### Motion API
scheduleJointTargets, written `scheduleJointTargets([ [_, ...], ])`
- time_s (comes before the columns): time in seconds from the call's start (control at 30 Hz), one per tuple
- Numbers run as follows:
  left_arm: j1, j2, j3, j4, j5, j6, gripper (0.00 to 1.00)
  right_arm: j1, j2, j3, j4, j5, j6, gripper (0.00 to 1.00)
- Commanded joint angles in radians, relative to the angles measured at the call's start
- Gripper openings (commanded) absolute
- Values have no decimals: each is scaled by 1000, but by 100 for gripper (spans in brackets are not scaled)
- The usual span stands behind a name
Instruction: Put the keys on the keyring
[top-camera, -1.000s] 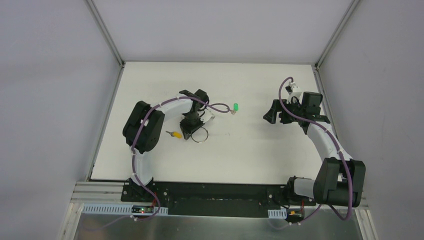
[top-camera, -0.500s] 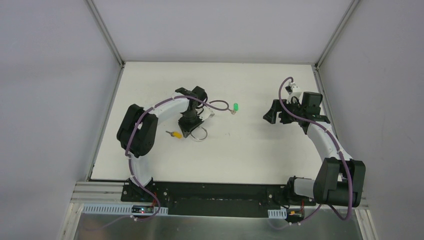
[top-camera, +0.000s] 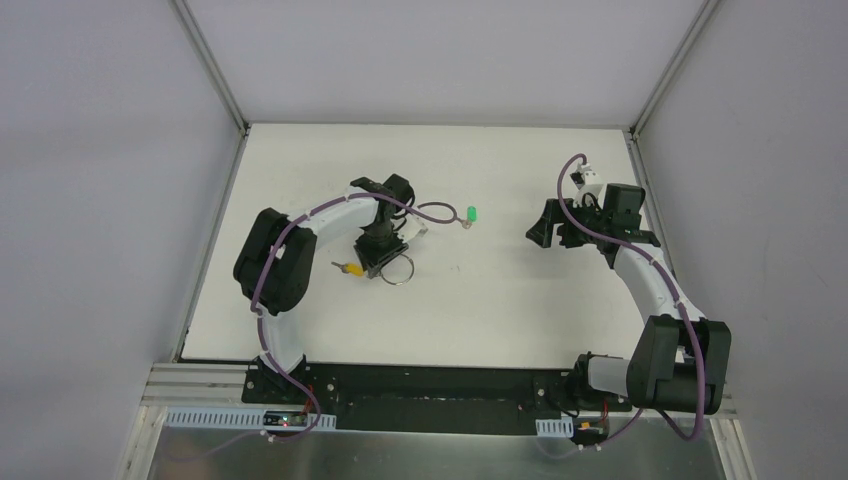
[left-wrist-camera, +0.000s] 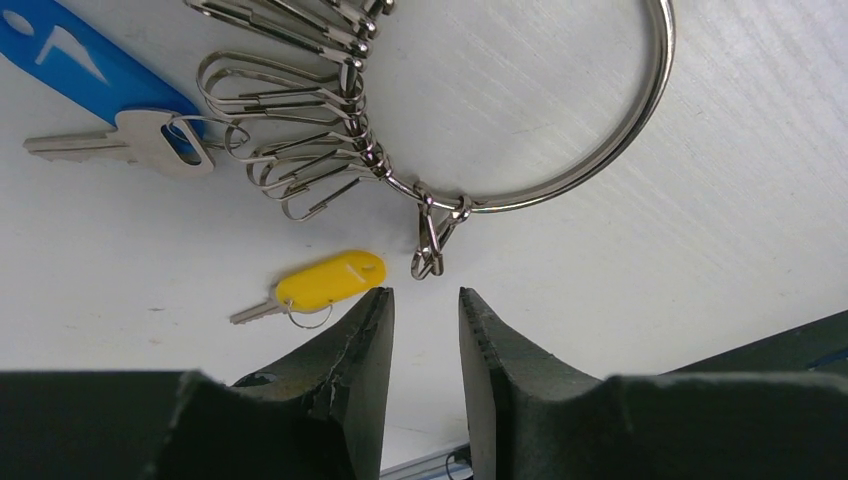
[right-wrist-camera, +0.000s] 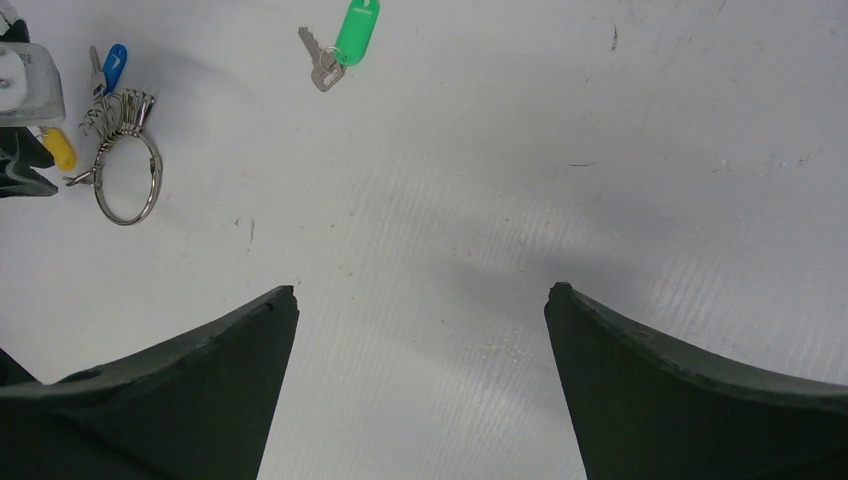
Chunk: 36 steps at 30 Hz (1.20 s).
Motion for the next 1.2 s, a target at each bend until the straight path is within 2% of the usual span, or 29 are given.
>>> scheduleJointTargets([
  [0.0, 5, 6, -1, 1, -15, -1, 30, -6, -21, 9, -4, -24, -16, 98],
  [0.27, 5, 22, -8, -2, -29, 49, 20, -6, -14, 7, -5, -21, -18, 98],
  [0.97, 14, 50, -26, 22, -47, 70, 16, -5, 4, 9, -8, -21, -22, 98],
  [1.17, 15, 41, -37, 66, -105, 59, 15, -6, 11, 13, -13, -21, -24, 98],
])
